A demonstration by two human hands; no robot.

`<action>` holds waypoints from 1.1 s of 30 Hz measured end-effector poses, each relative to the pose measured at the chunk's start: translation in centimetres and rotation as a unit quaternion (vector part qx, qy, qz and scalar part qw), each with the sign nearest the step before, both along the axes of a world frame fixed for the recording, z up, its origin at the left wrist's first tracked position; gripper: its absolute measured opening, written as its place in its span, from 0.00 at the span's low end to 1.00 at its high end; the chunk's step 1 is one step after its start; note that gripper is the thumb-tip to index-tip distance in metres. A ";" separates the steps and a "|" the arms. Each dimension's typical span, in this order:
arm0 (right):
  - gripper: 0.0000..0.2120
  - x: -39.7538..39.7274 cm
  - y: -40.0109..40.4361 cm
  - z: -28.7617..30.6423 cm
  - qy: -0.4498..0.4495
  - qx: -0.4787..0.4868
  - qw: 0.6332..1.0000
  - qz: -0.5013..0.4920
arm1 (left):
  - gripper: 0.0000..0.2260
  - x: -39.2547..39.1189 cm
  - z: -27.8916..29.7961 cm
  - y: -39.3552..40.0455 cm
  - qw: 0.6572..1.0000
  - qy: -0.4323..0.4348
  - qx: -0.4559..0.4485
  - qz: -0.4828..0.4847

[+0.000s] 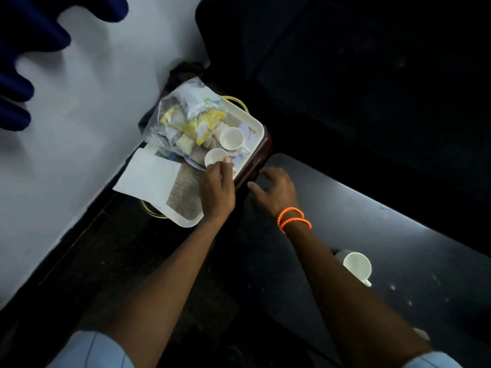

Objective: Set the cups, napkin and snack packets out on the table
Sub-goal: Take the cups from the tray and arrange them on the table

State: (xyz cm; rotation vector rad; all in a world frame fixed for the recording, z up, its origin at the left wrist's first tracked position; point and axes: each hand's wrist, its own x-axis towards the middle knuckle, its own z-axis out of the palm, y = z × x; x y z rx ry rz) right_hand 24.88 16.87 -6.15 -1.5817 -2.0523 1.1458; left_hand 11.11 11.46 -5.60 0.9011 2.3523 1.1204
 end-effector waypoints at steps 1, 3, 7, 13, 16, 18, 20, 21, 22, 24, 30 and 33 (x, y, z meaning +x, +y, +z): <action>0.19 -1.6 0.2 0.1 0.005 0.005 1.000 0.012 | 0.27 -1.4 0.1 0.4 0.999 0.035 -0.005 0.012; 0.20 -4.5 0.4 0.2 0.012 0.015 1.000 0.023 | 0.23 -3.7 0.1 1.3 0.998 0.040 -0.037 0.027; 0.25 -8.1 0.7 -0.3 -0.029 0.029 0.998 0.039 | 0.32 -6.7 0.0 2.6 0.984 -0.149 -0.093 0.027; 0.25 -8.9 0.6 -0.7 -0.012 0.030 0.999 0.025 | 0.41 -6.7 0.6 1.6 0.952 -0.288 -0.090 0.049; 0.25 -8.1 0.8 0.0 0.030 0.012 0.999 0.020 | 0.51 -6.0 1.7 1.4 0.959 -0.253 -0.107 0.068; 0.27 -7.1 0.8 0.7 0.064 -0.003 0.998 0.006 | 0.52 -4.9 2.3 1.3 0.966 -0.227 -0.098 0.071; 0.30 -5.5 0.9 1.5 0.082 -0.013 0.997 0.000 | 0.46 -3.4 3.0 1.2 0.972 -0.216 -0.060 0.070; 0.30 -4.6 0.9 1.8 0.086 -0.017 0.996 0.004 | 0.42 -2.6 3.3 1.2 0.974 -0.213 -0.040 0.064; 0.28 -3.5 1.0 2.0 0.088 -0.019 0.996 0.008 | 0.38 -1.7 3.4 1.2 0.976 -0.209 -0.024 0.055; 0.23 -1.3 1.1 2.3 0.095 -0.027 0.995 -0.004 | 0.31 -0.1 3.2 1.3 0.981 -0.186 -0.023 0.040; 0.14 6.6 1.5 2.4 0.094 -0.137 0.984 -0.064 | 0.25 6.4 0.7 0.9 0.951 -0.305 -0.045 0.020; 0.17 10.4 1.5 1.8 0.060 -0.183 0.977 -0.089 | 0.25 10.4 -0.9 -0.3 0.932 -0.351 -0.091 0.016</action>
